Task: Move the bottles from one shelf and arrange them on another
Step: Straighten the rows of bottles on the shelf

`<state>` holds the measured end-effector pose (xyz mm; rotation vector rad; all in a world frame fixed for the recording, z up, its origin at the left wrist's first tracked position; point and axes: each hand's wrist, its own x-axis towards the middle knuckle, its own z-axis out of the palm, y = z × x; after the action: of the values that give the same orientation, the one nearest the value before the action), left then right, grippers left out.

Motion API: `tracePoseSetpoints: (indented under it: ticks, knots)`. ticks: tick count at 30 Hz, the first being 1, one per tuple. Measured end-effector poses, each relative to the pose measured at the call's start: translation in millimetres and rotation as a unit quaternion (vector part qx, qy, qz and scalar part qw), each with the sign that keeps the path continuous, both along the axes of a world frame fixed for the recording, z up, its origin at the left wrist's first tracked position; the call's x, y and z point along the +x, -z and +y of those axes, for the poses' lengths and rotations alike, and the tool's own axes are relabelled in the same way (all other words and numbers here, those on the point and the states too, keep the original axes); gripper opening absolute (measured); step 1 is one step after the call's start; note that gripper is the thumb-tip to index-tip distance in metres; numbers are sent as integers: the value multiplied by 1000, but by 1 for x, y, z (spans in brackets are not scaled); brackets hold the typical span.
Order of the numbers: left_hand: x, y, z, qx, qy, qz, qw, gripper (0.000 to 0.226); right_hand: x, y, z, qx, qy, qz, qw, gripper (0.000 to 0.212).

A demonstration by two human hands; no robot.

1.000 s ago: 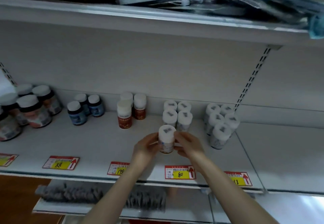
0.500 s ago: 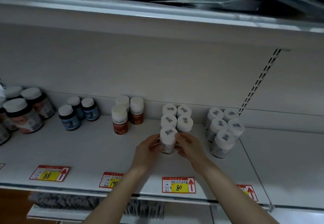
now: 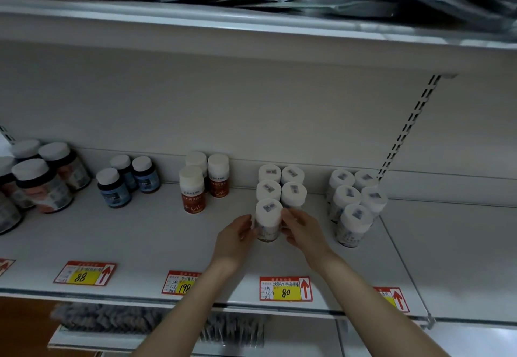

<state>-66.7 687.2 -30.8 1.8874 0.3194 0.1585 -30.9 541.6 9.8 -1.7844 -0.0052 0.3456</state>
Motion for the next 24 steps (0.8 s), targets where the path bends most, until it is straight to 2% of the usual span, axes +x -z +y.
tracePoseSetpoints:
  ticks: [2,4,13,19,24]
  knots:
    - [-6,-2,3,-7,-7,23,1000,38,-3,-1,-3,3,13,0,1000,33]
    - [-15,-6,5,-2,-10,25,1000,40,-7,-2,-5,-8,22,-1,1000,38]
    - [-61,-17,18,61,-4,-8,998,37,-52,-2,4,-31,89,-36,995,33]
    - [-86,-16,9,80,21,-36,996,36,-81,7,-3,-24,107,-52,993,11]
    - [-89,-19,-16,85,51,-52,994,36,-95,6,-19,-8,143,-63,988,10]
